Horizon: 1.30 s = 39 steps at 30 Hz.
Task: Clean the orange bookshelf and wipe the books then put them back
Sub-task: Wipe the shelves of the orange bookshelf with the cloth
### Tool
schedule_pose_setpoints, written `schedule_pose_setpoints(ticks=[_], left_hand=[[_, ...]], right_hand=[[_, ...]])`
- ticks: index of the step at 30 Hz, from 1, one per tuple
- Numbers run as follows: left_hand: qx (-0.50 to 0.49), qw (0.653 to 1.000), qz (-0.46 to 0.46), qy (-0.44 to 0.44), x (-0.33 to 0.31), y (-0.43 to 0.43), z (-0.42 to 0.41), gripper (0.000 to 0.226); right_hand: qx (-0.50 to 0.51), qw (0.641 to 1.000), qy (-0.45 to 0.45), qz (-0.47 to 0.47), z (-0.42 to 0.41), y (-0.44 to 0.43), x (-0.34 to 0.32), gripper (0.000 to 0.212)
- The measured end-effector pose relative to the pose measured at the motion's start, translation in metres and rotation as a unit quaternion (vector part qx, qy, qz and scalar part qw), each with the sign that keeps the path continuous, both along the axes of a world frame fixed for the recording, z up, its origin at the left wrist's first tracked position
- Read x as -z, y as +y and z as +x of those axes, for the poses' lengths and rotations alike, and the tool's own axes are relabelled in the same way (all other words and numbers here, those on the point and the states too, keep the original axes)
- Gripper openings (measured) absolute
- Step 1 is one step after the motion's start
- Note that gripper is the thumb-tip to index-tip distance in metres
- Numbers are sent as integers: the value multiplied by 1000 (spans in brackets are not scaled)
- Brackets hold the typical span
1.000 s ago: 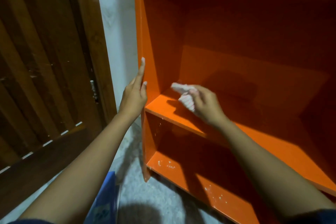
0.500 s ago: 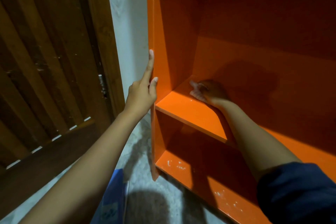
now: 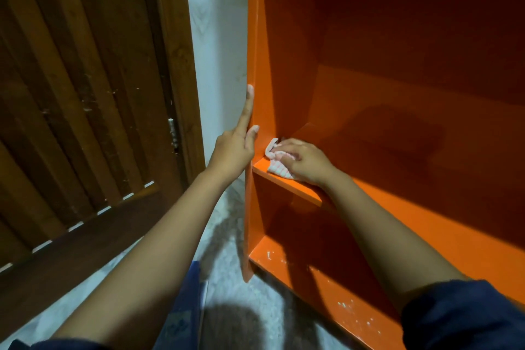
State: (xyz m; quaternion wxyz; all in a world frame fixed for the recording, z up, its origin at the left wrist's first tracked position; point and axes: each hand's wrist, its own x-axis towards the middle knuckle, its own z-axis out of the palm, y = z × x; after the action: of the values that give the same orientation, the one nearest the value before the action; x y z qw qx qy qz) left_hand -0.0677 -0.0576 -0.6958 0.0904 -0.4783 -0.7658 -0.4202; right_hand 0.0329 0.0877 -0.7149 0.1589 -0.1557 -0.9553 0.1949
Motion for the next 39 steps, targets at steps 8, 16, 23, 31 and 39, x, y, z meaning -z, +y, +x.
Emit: schedule_pose_setpoints(ticks=[8, 16, 23, 31, 39], left_hand=[[8, 999, 9, -32, -5, -3, 9, 61], [22, 997, 47, -65, 1, 1, 7, 63], [45, 993, 48, -94, 1, -3, 7, 68], [36, 992, 39, -117, 3, -17, 23, 71], [-3, 989, -1, -147, 43, -16, 39, 73]], right_hand=[[-41, 997, -8, 63, 5, -30, 4, 32], [-118, 990, -20, 78, 13, -38, 5, 26], [-125, 989, -19, 70, 34, -45, 9, 32], [-109, 993, -4, 51, 77, -51, 10, 38], [-26, 995, 100, 7, 132, -72, 52, 33]])
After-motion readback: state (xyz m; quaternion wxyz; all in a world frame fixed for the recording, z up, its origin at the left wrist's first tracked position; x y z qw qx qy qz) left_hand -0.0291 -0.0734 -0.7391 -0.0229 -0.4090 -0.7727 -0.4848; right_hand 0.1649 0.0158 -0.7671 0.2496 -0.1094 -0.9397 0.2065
